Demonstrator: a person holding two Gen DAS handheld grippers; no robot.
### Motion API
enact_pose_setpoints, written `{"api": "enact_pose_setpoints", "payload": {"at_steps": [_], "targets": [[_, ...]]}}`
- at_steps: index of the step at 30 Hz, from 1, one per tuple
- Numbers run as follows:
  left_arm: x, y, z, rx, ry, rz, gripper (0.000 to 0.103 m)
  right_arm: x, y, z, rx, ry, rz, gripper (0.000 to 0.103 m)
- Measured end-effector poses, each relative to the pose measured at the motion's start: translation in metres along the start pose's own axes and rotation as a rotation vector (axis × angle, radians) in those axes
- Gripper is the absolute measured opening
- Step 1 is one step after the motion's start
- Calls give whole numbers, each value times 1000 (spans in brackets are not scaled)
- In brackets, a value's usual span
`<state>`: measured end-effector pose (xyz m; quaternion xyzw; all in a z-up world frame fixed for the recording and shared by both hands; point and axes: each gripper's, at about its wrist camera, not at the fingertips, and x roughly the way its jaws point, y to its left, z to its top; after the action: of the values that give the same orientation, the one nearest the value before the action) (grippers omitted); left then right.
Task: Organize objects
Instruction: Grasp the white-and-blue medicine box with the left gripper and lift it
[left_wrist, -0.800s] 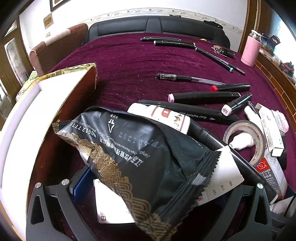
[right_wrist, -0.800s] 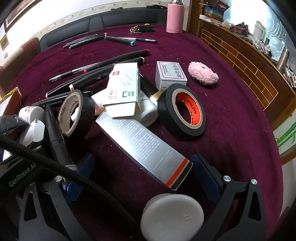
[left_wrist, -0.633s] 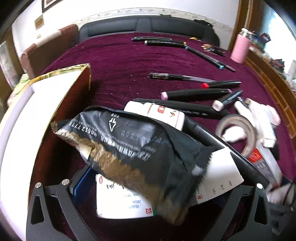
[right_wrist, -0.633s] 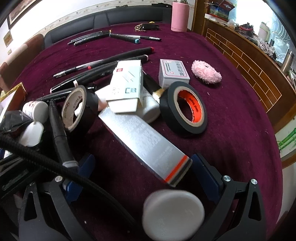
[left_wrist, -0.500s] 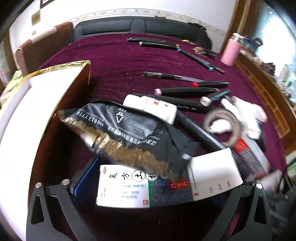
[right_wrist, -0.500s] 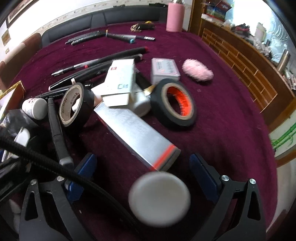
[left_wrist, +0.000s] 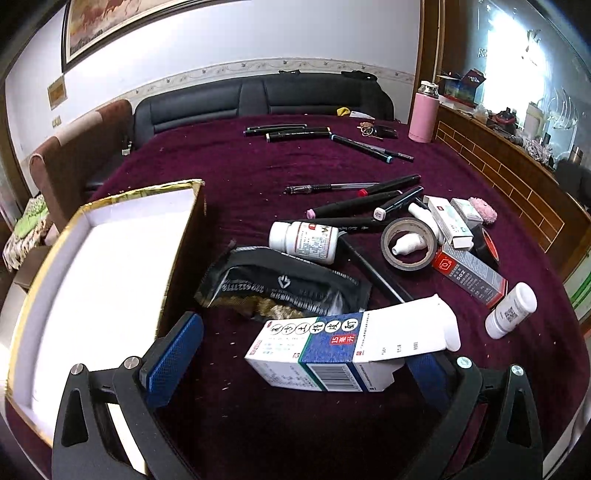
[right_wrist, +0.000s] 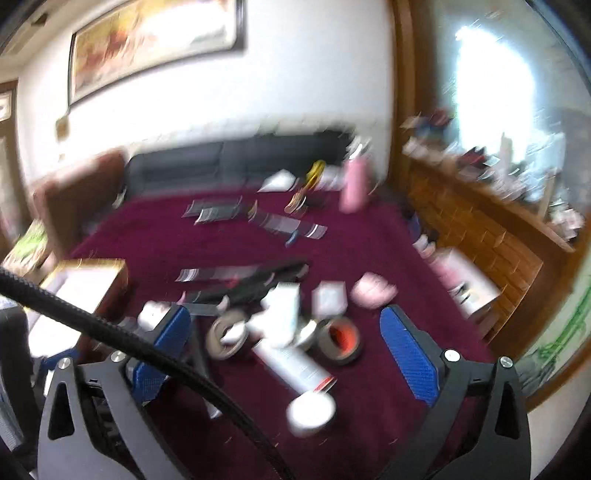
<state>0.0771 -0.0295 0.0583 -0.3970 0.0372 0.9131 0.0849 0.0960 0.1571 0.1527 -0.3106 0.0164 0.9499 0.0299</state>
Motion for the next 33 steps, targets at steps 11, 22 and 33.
{"api": "enact_pose_setpoints", "payload": {"at_steps": [11, 22, 33], "targets": [[-2, 4, -10, 29, 27, -43, 100, 33, -3, -28, 59, 119, 2, 101], [8, 1, -13, 35, 64, -50, 100, 41, -21, -37, 122, 166, 20, 101], [16, -9, -14, 55, 93, -40, 100, 47, -25, -43, 133, 184, 31, 101]]}}
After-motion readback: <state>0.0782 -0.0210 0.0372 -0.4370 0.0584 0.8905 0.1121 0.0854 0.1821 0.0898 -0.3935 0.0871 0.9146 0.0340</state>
